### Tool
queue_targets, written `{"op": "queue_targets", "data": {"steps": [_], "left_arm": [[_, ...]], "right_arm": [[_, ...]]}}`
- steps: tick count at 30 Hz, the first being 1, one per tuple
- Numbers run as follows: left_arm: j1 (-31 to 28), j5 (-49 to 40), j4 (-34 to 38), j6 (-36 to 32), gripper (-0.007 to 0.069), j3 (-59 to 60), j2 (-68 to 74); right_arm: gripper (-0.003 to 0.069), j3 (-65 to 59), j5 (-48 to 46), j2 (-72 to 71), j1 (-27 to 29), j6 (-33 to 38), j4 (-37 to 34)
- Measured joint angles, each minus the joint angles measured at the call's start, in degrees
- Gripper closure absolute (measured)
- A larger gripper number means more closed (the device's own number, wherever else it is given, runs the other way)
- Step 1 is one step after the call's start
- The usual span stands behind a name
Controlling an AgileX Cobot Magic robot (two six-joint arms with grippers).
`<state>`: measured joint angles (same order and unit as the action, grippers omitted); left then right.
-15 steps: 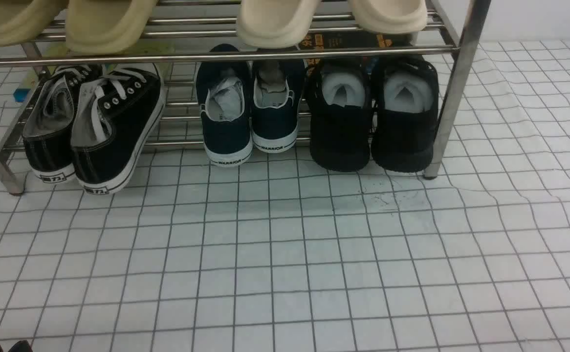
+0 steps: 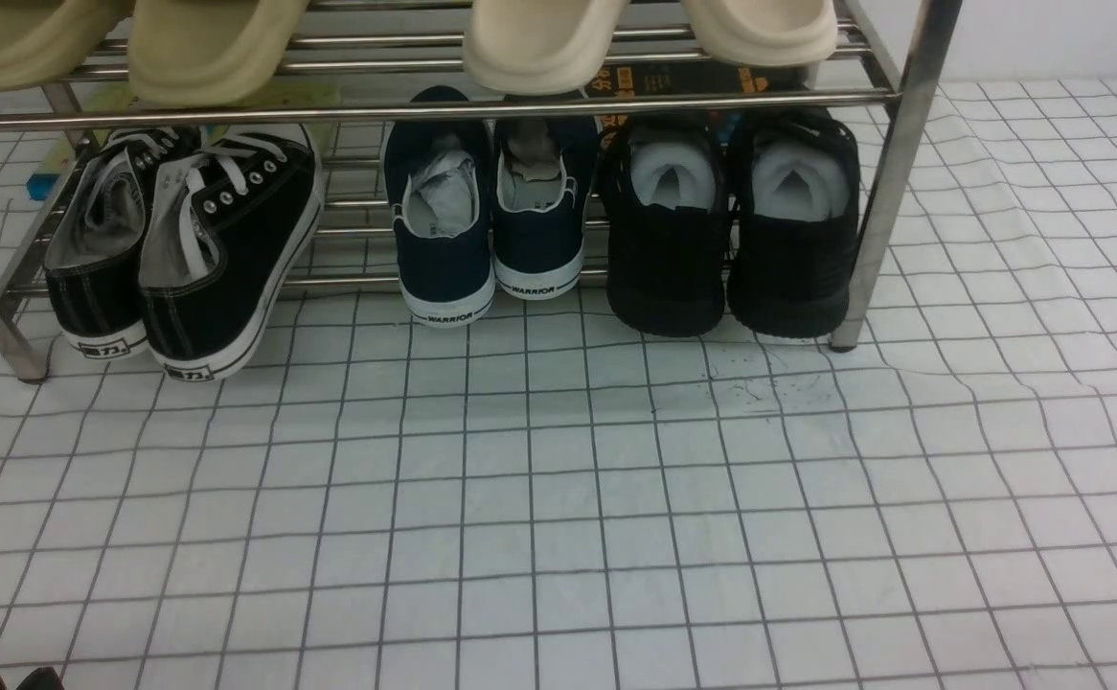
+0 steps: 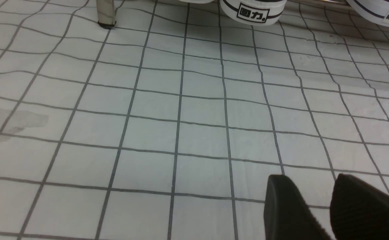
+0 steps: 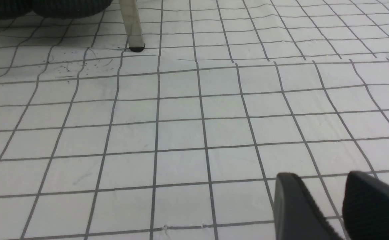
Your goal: Take the shoes off the shelf with your hand from the white checkered tablecloth.
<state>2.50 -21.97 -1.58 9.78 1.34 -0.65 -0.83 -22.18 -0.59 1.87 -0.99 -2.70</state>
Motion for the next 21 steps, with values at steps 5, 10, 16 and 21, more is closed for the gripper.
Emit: {"op": "queue_targets", "data": {"steps": [5, 10, 16, 21], "left_arm": [[0.0, 0.0, 0.0, 0.0, 0.0385, 0.0, 0.0], [0.0, 0.0, 0.0, 0.0, 0.0385, 0.0, 0.0], [0.0, 0.0, 0.0, 0.0, 0.0385, 0.0, 0.0], [0.0, 0.0, 0.0, 0.0, 0.0385, 0.0, 0.0]], "right_arm": [[0.042, 0.0, 0.0, 0.0, 0.0, 0.0, 0.0], [0.042, 0.0, 0.0, 0.0, 0.0, 0.0, 0.0], [0.042, 0.0, 0.0, 0.0, 0.0, 0.0, 0.0], [0.042, 0.0, 0.0, 0.0, 0.0, 0.0, 2.1]]}}
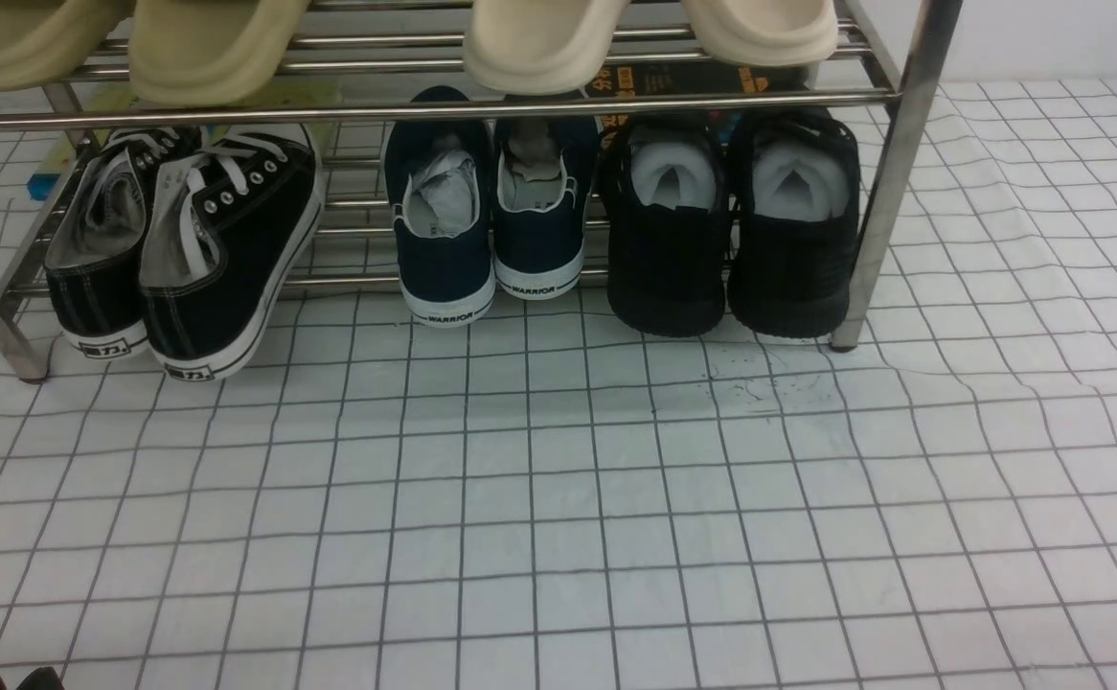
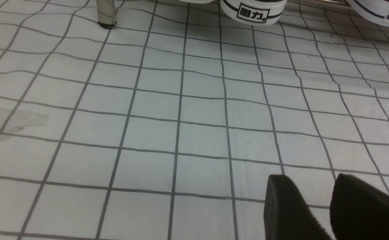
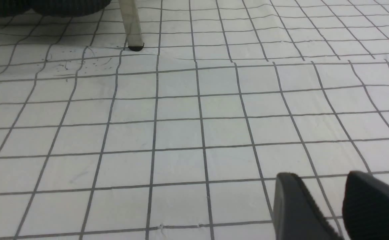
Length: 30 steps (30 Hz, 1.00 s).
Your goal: Take the shoes off the shelf with your hand from the white checkered tablecloth.
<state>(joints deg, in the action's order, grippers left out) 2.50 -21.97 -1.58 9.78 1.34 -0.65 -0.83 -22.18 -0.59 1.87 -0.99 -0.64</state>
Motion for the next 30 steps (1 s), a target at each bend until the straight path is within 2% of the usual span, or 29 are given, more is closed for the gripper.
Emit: {"op": "queue_targets", "data": {"steps": [14, 16, 18, 19, 20, 22, 25, 30], "left_arm": [[0.0, 0.0, 0.0, 0.0, 0.0385, 0.0, 0.0], [0.0, 0.0, 0.0, 0.0, 0.0385, 0.0, 0.0], [0.0, 0.0, 0.0, 0.0, 0.0385, 0.0, 0.0], [0.0, 0.0, 0.0, 0.0, 0.0385, 0.0, 0.0], [0.0, 0.0, 0.0, 0.0, 0.0385, 0.0, 0.0], [0.0, 0.0, 0.0, 0.0, 0.0385, 0.0, 0.0], [0.0, 0.0, 0.0, 0.0, 0.0385, 0.0, 0.0], [0.0, 0.0, 0.0, 0.0, 0.0385, 0.0, 0.0]], "right_arm": [[0.042, 0.0, 0.5, 0.0, 0.0, -0.6, 6.3], [0.042, -0.3, 2.2, 0.0, 0.0, -5.7, 1.8], [0.042, -0.5, 3.6, 0.0, 0.0, -13.9, -7.5], [0.042, -0.5, 3.7, 0.0, 0.0, -14.7, -8.5], [0.042, -0.5, 4.0, 0.0, 0.0, -20.5, -15.3], [0.042, -0.5, 4.3, 0.0, 0.0, -27.3, -23.7], [0.042, -0.5, 4.7, 0.0, 0.0, -32.1, -29.2], [0.042, -0.5, 4.9, 0.0, 0.0, -32.8, -31.3]]}}
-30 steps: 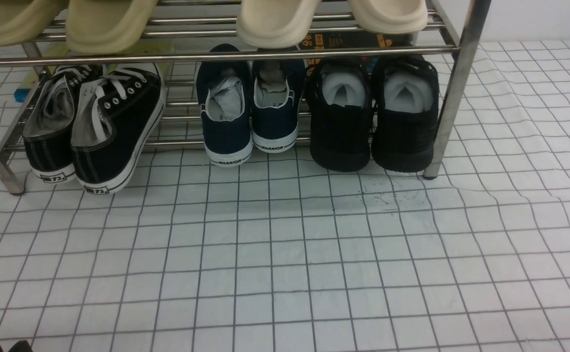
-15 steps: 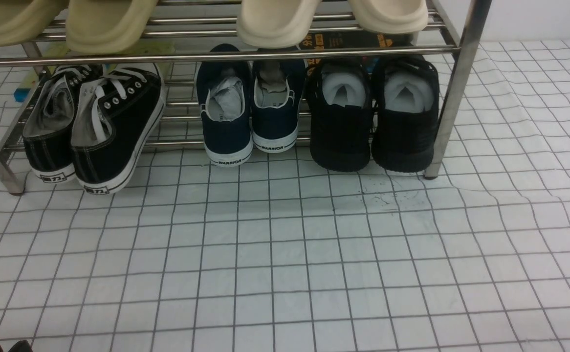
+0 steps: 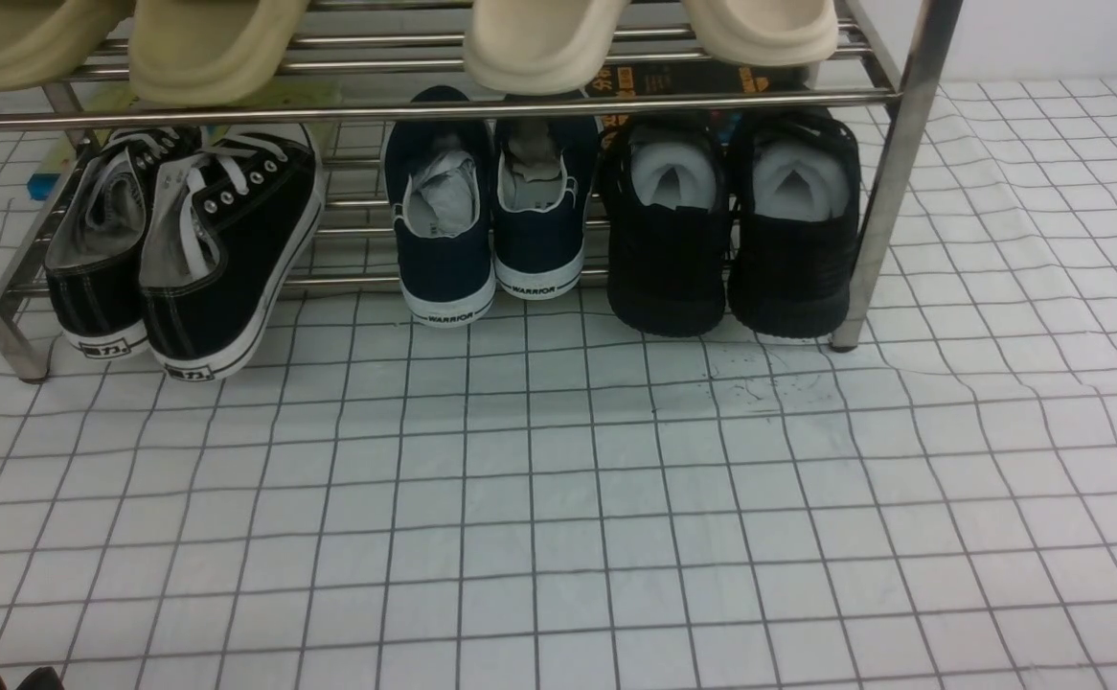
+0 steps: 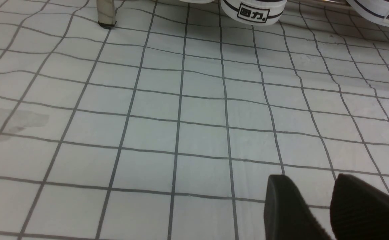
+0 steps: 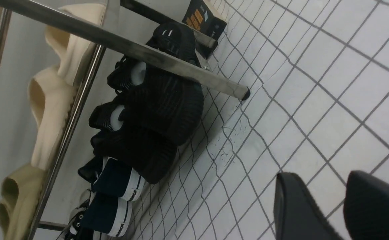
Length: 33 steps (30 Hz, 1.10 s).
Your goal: Take the shoes off the shelf with your hand from the white checkered tablecloth.
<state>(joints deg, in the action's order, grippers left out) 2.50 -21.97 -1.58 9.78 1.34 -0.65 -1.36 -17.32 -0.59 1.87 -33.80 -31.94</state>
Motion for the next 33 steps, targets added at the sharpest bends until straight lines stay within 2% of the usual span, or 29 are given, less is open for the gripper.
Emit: {"op": "queue_targets", "data": {"steps": [3, 6, 7, 8, 9, 11, 12, 13, 14, 15, 17, 20, 21, 24, 26, 28, 30, 33], "left_arm": [[0.0, 0.0, 0.0, 0.0, 0.0385, 0.0, 0.0], [0.0, 0.0, 0.0, 0.0, 0.0385, 0.0, 0.0], [0.0, 0.0, 0.0, 0.0, 0.0385, 0.0, 0.0], [0.0, 0.0, 0.0, 0.0, 0.0385, 0.0, 0.0], [0.0, 0.0, 0.0, 0.0, 0.0385, 0.0, 0.0], [0.0, 0.0, 0.0, 0.0, 0.0385, 0.0, 0.0], [0.0, 0.0, 0.0, 0.0, 0.0385, 0.0, 0.0], [0.0, 0.0, 0.0, 0.0, 0.0385, 0.0, 0.0], [0.0, 0.0, 0.0, 0.0, 0.0385, 0.0, 0.0], [0.0, 0.0, 0.0, 0.0, 0.0385, 0.0, 0.0], [0.0, 0.0, 0.0, 0.0, 0.0385, 0.0, 0.0], [0.0, 0.0, 0.0, 0.0, 0.0385, 0.0, 0.0], [0.0, 0.0, 0.0, 0.0, 0.0385, 0.0, 0.0], [0.0, 0.0, 0.0, 0.0, 0.0385, 0.0, 0.0], [0.0, 0.0, 0.0, 0.0, 0.0385, 0.0, 0.0], [0.0, 0.0, 0.0, 0.0, 0.0385, 0.0, 0.0], [0.0, 0.0, 0.0, 0.0, 0.0385, 0.0, 0.0], [0.0, 0.0, 0.0, 0.0, 0.0385, 0.0, 0.0]], "right_arm": [[0.0424, 0.0, 1.3, 0.0, 0.0, 0.8, -0.2], [0.0467, 2.9, 3.4, 0.0, 0.0, 9.8, 0.9], [0.0506, 5.6, 4.0, 0.4, 0.0, 14.6, 1.8], [0.0513, 6.6, 4.0, 0.8, 0.0, 15.5, 2.2], [0.0541, 8.8, 4.0, 1.8, 0.0, 19.7, 2.9], [0.0647, 16.8, 0.0, 8.4, 0.0, 29.7, 5.5], [0.0652, 17.4, -0.5, 9.0, 0.0, 30.3, 5.7], [0.0671, 22.7, -7.3, 15.6, 0.0, 34.3, 7.2], [0.0671, 25.5, -12.0, 18.9, 0.0, 35.4, 8.0], [0.0671, 26.0, -13.0, 20.6, 0.0, 35.6, 8.1], [0.0666, 32.2, -25.1, 31.7, 0.0, 36.8, 9.4], [0.0652, 38.2, -33.8, 45.4, 0.0, 39.6, 8.2], [0.0652, 38.5, -34.1, 46.3, 0.0, 40.0, 8.0], [0.0608, 43.6, -36.1, 58.8, -0.9, 49.2, 0.8], [0.0555, 47.4, -36.1, 65.1, -3.6, 57.2, -6.3], [0.0505, 51.0, -35.9, 70.0, -7.3, 61.5, -11.0], [0.0456, 56.1, -35.6, 75.1, -11.6, 63.9, -13.5], [0.0403, 63.9, -35.0, 81.1, -16.1, 64.8, -12.7]]}}
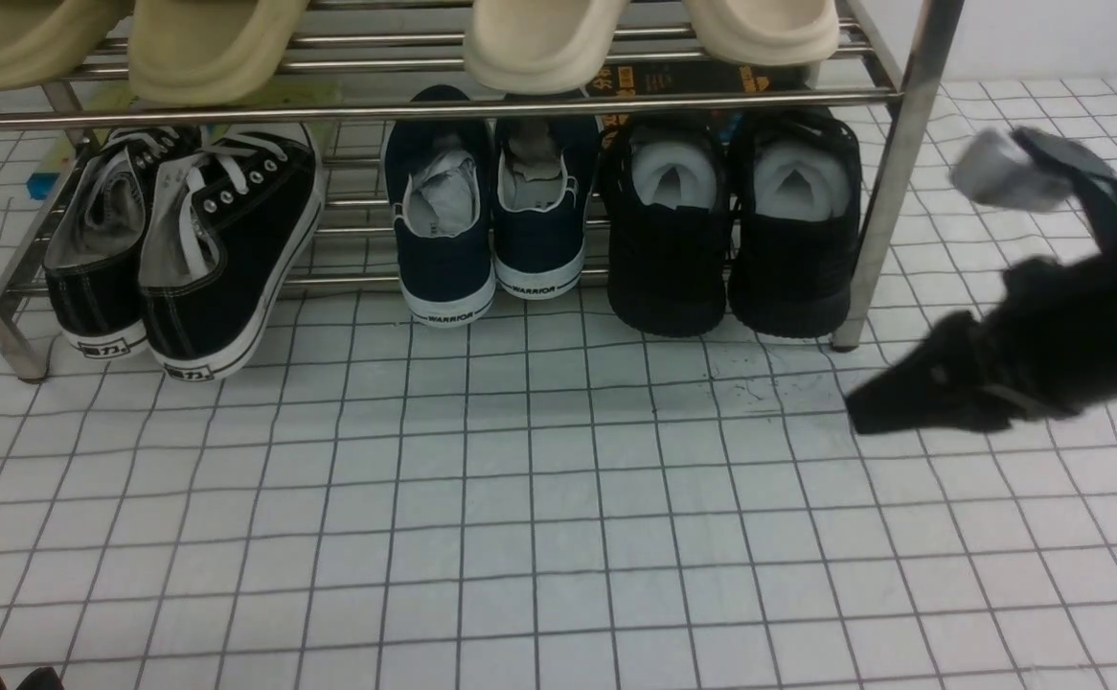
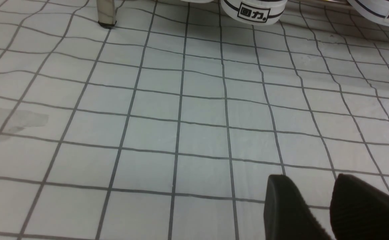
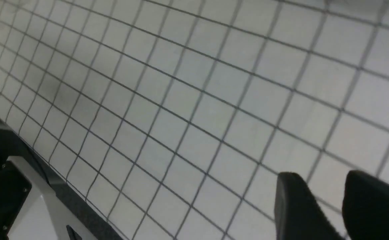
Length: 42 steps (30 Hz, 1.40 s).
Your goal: Take the shoes off the shelf with your hand from the white checkered tablecloth.
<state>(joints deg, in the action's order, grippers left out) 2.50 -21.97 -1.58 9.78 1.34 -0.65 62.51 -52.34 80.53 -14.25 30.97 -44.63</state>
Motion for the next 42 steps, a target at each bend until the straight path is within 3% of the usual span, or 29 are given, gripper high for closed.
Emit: {"op": "queue_targets", "data": {"steps": [7, 10, 11, 13, 20, 38, 42], "left_arm": [[0.0, 0.0, 0.0, 0.0, 0.0385, 0.0, 0.0], [0.0, 0.0, 0.0, 0.0, 0.0385, 0.0, 0.0], [0.0, 0.0, 0.0, 0.0, 0.0385, 0.0, 0.0], [0.0, 0.0, 0.0, 0.0, 0.0385, 0.0, 0.0], [0.0, 0.0, 0.0, 0.0, 0.0385, 0.0, 0.0], [0.0, 0.0, 0.0, 0.0, 0.0385, 0.0, 0.0], [0.0, 0.0, 0.0, 0.0, 0.0385, 0.0, 0.0]], "right_arm": [[0.031, 18.5, 1.9, 11.1, -8.4, -5.1, 7.8], [0.0254, 27.6, 1.7, 16.6, -12.8, -8.0, 16.8], [0.0251, 28.0, 1.7, 16.8, -13.0, -8.2, 17.4], [0.02, 32.1, 1.9, 19.5, -15.4, -10.8, 25.4], [0.0058, 33.7, 8.9, 24.3, -17.6, -15.9, 37.2], [0.0081, 33.7, 18.4, 33.4, -17.5, -16.8, 47.8], [0.0162, 33.7, 18.5, 33.9, -17.5, -16.8, 48.8]]}}
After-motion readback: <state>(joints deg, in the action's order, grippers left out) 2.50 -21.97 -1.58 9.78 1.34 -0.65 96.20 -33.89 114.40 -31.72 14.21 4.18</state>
